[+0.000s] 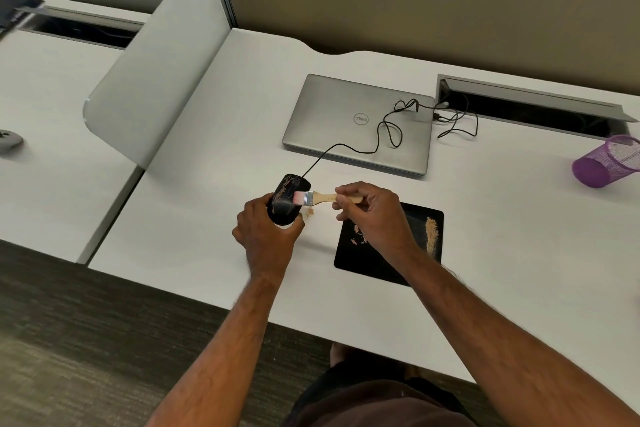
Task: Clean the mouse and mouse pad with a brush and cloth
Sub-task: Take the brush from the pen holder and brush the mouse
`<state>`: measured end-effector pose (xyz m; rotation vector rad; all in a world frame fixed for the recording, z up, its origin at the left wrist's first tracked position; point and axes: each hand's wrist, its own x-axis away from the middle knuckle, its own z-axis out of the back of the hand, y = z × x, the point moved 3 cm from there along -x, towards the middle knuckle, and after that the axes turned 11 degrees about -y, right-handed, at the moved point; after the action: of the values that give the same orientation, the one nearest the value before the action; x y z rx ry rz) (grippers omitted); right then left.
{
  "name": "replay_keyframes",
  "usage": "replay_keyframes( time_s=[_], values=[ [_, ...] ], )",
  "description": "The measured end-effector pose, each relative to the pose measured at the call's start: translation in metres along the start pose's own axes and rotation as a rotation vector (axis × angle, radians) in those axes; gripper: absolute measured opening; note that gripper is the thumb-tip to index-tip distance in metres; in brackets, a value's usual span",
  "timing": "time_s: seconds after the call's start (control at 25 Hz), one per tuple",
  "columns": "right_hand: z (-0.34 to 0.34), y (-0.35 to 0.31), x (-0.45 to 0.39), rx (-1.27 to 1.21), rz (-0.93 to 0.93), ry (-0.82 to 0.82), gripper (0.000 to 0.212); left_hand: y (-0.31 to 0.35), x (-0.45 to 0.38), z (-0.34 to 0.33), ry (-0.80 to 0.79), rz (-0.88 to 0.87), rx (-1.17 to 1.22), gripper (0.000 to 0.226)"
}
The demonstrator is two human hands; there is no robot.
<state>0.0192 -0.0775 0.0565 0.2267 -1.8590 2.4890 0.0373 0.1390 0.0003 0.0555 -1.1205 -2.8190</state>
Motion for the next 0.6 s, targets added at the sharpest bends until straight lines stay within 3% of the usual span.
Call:
replay_keyframes(
  time_s=[0.2, 0.44, 0.6],
  values=[
    [0.013, 0.008, 0.002, 0.001, -0.042, 0.079, 0.022, -0.002, 0.001, 0.001, -0.005, 0.0, -0.001, 0.069],
    [0.002, 0.004, -0.001, -0.074, -0.011, 0.007, 0.022, 0.003, 0.004, 0.001, 0.001, -0.012, 0.01, 0.069],
    [0.011, 0.01, -0.003, -0.058, -0.078, 0.105, 0.02, -0.001, 0.004, 0.001, -0.005, -0.007, -0.001, 0.069]
  ],
)
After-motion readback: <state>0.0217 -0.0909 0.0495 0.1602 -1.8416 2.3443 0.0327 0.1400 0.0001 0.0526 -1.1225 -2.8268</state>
